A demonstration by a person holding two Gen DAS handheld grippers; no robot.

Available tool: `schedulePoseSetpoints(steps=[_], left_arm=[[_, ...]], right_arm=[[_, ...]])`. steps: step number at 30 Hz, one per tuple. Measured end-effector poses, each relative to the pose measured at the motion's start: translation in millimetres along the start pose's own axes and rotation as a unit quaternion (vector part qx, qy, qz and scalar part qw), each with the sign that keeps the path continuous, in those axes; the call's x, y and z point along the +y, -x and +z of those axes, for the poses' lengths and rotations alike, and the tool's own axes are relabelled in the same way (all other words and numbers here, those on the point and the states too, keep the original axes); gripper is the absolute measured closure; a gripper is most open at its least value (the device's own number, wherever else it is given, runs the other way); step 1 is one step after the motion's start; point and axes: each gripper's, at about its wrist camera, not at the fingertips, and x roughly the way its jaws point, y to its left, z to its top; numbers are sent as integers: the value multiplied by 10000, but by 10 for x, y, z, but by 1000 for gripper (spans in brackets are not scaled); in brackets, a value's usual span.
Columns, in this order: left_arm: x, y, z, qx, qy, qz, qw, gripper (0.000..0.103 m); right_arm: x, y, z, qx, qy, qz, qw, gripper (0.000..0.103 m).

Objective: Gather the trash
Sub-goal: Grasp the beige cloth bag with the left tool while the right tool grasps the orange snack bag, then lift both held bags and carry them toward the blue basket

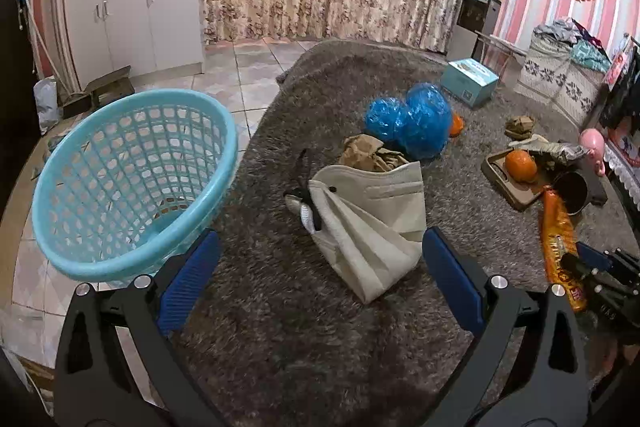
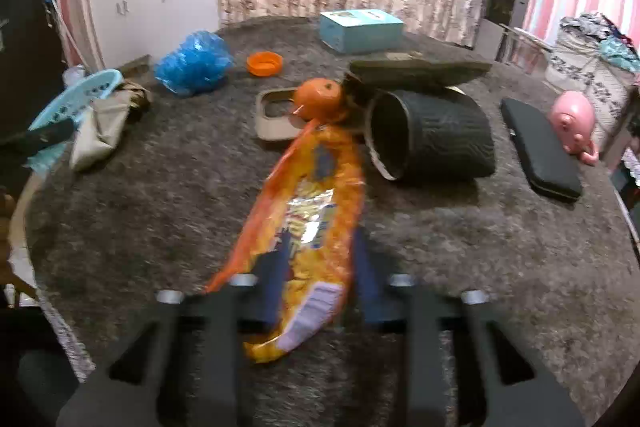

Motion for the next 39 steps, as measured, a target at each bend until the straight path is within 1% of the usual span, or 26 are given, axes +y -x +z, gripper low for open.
schedulePoseSetpoints(steps=[3, 5, 6, 7, 8, 10, 11, 13, 16, 18, 21, 26, 28, 29, 30, 31, 32, 33, 35, 38, 39], left_arm=[[-52, -63, 6, 86, -107, -1, 9999, 6], [-71, -96, 2, 134, -131, -77, 9998, 7], [-80, -127, -2, 196, -141, -143, 9996, 12], [-82, -160, -6, 267, -141, -211, 9993, 23], [-88, -211, -11, 377, -132, -329, 9987, 28], [-96, -281, -27, 509, -124, -449, 9976, 47], [-103, -305, -32, 545, -128, -475, 9973, 53], [-109, -277, -37, 493, -133, -524, 9973, 76], [-109, -156, -21, 343, -127, -618, 9974, 86], [-105, -38, -3, 217, -176, -570, 9980, 89], [-87, 134, 40, 47, -221, -529, 9983, 89], [-47, 343, 120, -113, -322, -408, 9986, 89], [-25, 397, 137, -152, -339, -386, 9986, 89], [-9, 406, 145, -151, -327, -373, 9987, 89], [10, 412, 146, -144, -310, -342, 9988, 89], [34, 419, 142, -141, -298, -321, 9989, 89], [48, 424, 129, -139, -287, -305, 9990, 89], [72, 432, 122, -133, -265, -288, 9991, 89], [99, 436, 107, -123, -256, -262, 9993, 89], [125, 436, 102, -121, -289, -173, 9994, 89], [136, 446, 101, -140, -288, -156, 9994, 89]], right_arm=[[9, 74, 31, -198, 6, 111, 9997, 95], [26, 114, 46, -304, 58, 126, 9994, 96], [38, 126, 58, -332, 85, 153, 9993, 96], [46, 132, 66, -348, 96, 172, 9992, 96], [47, 134, 71, -360, 95, 183, 9991, 96], [60, 125, 85, -339, 96, 236, 9991, 96], [61, 123, 90, -341, 99, 239, 9991, 96], [69, 136, 95, -345, 97, 259, 9990, 96], [60, 149, 105, -345, 92, 275, 9990, 96], [43, 153, 113, -354, 60, 281, 9990, 96], [10, 141, 110, -280, -18, 331, 9991, 96], [-27, 108, 97, -169, -149, 401, 9989, 95], [-27, 74, 98, -80, -182, 431, 9989, 92], [-24, 49, 98, -24, -197, 450, 9988, 89], [-22, 22, 95, 26, -226, 467, 9986, 71], [-21, 4, 92, 60, -259, 454, 9986, 44], [-17, 3, 87, 39, -285, 392, 9988, 35], [-9, 15, 86, -2, -272, 340, 9991, 33], [13, -1, 102, 29, -214, 291, 9993, 33], [60, -105, 145, 276, -146, 251, 9992, 33], [103, -151, 167, 378, -83, 231, 9990, 36]])
